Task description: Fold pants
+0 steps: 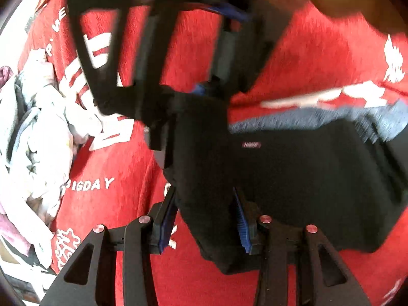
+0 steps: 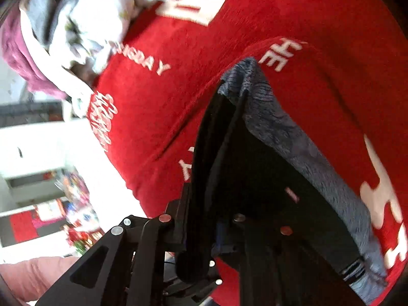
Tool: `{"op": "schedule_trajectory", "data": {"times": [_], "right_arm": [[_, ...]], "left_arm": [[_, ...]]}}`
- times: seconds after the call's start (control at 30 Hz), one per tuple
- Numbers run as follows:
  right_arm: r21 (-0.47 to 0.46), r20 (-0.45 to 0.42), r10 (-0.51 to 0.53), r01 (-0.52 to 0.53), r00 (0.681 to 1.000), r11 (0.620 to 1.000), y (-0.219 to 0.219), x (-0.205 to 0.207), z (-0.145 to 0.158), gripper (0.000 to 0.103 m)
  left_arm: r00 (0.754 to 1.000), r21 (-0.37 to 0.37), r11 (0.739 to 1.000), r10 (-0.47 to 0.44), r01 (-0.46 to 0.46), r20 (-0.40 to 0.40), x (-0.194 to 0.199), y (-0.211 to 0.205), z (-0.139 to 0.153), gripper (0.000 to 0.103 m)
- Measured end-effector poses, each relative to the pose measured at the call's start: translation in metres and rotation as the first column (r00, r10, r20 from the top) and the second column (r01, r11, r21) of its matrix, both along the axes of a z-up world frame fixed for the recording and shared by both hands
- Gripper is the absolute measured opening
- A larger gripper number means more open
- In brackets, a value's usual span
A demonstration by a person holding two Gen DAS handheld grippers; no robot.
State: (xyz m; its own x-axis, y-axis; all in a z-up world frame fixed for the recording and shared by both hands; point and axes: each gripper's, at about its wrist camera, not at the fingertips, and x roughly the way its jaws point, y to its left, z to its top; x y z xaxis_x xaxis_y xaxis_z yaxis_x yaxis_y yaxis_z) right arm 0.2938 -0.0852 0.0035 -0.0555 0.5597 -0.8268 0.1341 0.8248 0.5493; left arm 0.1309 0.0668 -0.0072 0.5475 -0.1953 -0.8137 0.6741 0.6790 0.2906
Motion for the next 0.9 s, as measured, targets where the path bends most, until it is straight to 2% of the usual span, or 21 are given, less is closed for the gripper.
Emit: {"op": "schedule_trajectory", "data": {"times": [0.23, 0.47, 0.67, 0.73, 0.9], "right_arm": [[0.123, 0.145, -0.182, 0.165, 0.972, 0.979, -0.055, -0.045, 0.053, 0.016], [0.211, 0.248, -0.353, 0.305, 0.902, 0.929, -0.118, -0.124, 0.090, 0.017], [0.253, 0.285, -0.481, 0.420, 0.829, 0.872, -0.178, -0.207, 0.108, 0.018], [0.254, 0.287, -0.507, 0.446, 0.813, 0.858, -0.194, -0.229, 0.107, 0.018], [0.284, 0.256, -0.603, 0.538, 0.755, 0.794, -0.251, -0.305, 0.093, 0.018]], "left_arm": [[0.999, -0.104, 0.993, -0.049, 0.051, 0.024, -0.027, -0.028, 0.055, 0.044], [0.986, -0.159, 0.973, -0.159, 0.166, 0.053, -0.079, -0.080, 0.096, 0.044], [0.965, -0.159, 0.952, -0.257, 0.262, 0.050, -0.132, -0.144, 0.108, 0.044], [0.957, -0.153, 0.945, -0.287, 0.289, 0.038, -0.151, -0.165, 0.105, 0.044], [0.922, -0.102, 0.917, -0.385, 0.386, 0.029, -0.206, -0.223, 0.087, 0.044]]}}
